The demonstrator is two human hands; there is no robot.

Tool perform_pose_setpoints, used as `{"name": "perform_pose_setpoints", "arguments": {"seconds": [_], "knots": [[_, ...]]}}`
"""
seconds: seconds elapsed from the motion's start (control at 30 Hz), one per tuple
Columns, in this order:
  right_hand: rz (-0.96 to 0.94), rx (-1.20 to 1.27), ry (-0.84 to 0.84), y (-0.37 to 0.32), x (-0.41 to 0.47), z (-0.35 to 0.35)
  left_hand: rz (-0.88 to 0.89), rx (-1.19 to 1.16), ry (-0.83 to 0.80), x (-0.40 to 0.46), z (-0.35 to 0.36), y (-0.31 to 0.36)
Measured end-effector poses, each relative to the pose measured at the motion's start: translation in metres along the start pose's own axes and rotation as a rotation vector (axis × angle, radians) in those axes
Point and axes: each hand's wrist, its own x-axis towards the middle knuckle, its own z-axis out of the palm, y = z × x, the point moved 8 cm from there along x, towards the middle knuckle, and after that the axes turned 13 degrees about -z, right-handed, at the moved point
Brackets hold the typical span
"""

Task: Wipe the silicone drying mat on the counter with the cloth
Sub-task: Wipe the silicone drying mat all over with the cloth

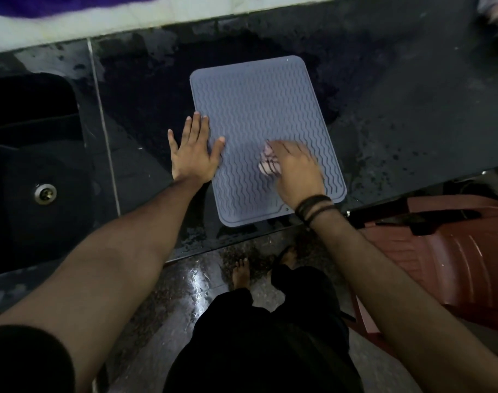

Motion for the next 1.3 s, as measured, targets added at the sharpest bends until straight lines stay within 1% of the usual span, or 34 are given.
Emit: {"name": "perform_pose_setpoints", "arguments": {"seconds": [0.03,0.1,0.17,0.23,0.3,0.37,0.47,0.53,0.57,0.6,0.7,0.73,0.77,0.8,0.83,0.9,0.93,1.0,1.1,1.2,1.3], "knots": [[0.005,-0.004,-0.017,-0.002,0.013,0.006,0.001,-0.003,-0.004,0.0,0.0,0.0],[-0.015,-0.027,-0.139,-0.011,0.028,0.031,-0.003,0.002,-0.002,0.0,0.0,0.0],[-0.061,-0.101,-0.243,-0.019,0.023,0.058,-0.013,0.008,0.002,0.001,0.001,0.0],[-0.093,-0.15,-0.236,-0.02,0.004,0.067,-0.017,0.013,0.006,0.001,0.002,0.0],[-0.117,-0.149,-0.177,-0.019,-0.019,0.064,-0.02,0.018,0.017,0.001,0.001,-0.001],[-0.127,-0.145,-0.154,-0.02,-0.045,0.059,-0.02,0.019,0.016,0.001,0.001,0.0],[-0.134,-0.143,-0.237,-0.024,-0.073,0.054,-0.027,0.02,0.013,0.002,0.001,-0.001],[-0.105,-0.082,-0.303,-0.018,-0.078,0.048,-0.027,0.019,0.003,0.002,0.002,-0.002],[-0.071,-0.04,-0.3,-0.013,-0.075,0.042,-0.027,0.022,0.002,0.002,0.002,-0.002],[-0.032,0.002,-0.26,-0.007,-0.069,0.033,-0.027,0.023,-0.001,0.002,0.002,-0.001],[0.041,0.053,0.018,0.009,-0.034,-0.003,-0.038,0.008,-0.022,0.003,0.003,0.001],[0.038,0.055,0.081,0.013,-0.019,-0.008,-0.044,0.007,-0.024,0.003,0.003,0.001],[0.028,0.063,0.098,0.015,-0.003,-0.008,-0.048,0.011,-0.022,0.003,0.004,0.002],[0.016,0.073,0.063,0.017,0.01,-0.001,-0.05,0.02,-0.018,0.002,0.005,0.002],[-0.002,0.074,-0.017,0.017,0.02,0.013,-0.05,0.028,-0.013,0.002,0.005,0.003],[-0.051,0.006,-0.214,0.014,0.022,0.048,-0.045,0.032,-0.009,0.002,0.006,0.003],[-0.067,-0.046,-0.263,0.013,0.018,0.063,-0.043,0.025,-0.012,0.003,0.006,0.002],[-0.066,-0.095,-0.241,0.014,0.01,0.074,-0.039,0.015,-0.036,0.006,0.006,-0.001],[-0.069,-0.114,-0.19,0.014,0.013,0.07,-0.032,0.014,-0.057,0.007,0.005,0.0],[-0.086,-0.133,-0.193,0.011,0.01,0.067,-0.034,0.017,-0.004,0.001,0.002,0.003],[-0.109,-0.15,-0.162,0.005,-0.016,0.06,-0.041,0.028,0.01,0.0,0.003,0.004]]}}
